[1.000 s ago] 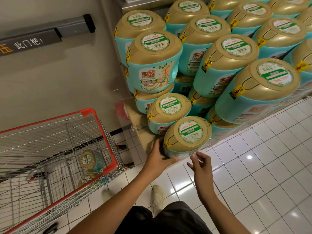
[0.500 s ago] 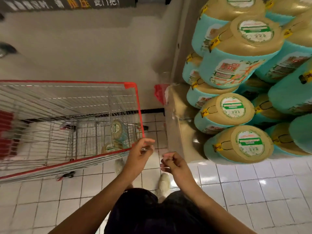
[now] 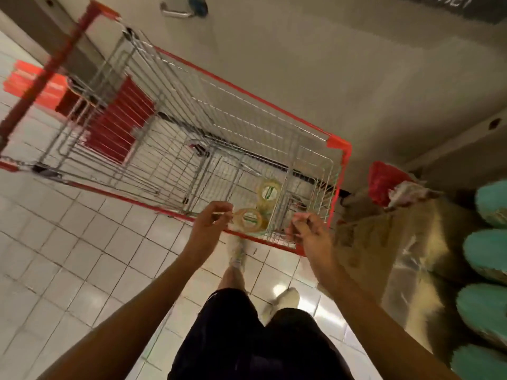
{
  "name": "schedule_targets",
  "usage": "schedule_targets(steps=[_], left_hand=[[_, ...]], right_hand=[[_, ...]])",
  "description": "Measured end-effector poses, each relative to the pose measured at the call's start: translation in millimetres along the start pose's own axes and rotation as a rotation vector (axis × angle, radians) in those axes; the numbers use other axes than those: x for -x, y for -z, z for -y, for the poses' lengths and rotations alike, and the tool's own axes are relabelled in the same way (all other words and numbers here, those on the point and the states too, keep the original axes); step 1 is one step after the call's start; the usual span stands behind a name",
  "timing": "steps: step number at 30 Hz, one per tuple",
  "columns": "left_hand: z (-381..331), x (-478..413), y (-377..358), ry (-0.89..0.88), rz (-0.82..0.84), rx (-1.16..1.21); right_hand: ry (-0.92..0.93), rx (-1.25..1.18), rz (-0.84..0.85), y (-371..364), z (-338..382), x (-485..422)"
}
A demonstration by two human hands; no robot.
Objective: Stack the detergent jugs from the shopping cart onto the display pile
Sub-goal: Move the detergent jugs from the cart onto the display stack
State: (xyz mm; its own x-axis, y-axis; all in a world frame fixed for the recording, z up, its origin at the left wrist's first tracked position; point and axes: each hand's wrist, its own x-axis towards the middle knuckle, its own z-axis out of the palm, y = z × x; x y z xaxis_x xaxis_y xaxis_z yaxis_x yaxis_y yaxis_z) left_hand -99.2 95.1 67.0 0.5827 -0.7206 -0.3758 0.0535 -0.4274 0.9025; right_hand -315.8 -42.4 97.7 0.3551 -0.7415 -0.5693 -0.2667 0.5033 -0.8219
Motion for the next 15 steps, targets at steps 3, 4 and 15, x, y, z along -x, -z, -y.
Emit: schedule_targets(steps=[3,4,15], left_hand=[[4,-28,25,0.048,-0.009,0.021],[4,-38,32,0.074,-0.008,0.021],[39,-177,54,0.32,0.138,0.018]], right_hand=[[-0.035,0.007,0.02,-26,14,-35],[-0.067,-0.006,0.018,-35,18,-47],[-0.24,0.196,-0.076,-131,22,-226]])
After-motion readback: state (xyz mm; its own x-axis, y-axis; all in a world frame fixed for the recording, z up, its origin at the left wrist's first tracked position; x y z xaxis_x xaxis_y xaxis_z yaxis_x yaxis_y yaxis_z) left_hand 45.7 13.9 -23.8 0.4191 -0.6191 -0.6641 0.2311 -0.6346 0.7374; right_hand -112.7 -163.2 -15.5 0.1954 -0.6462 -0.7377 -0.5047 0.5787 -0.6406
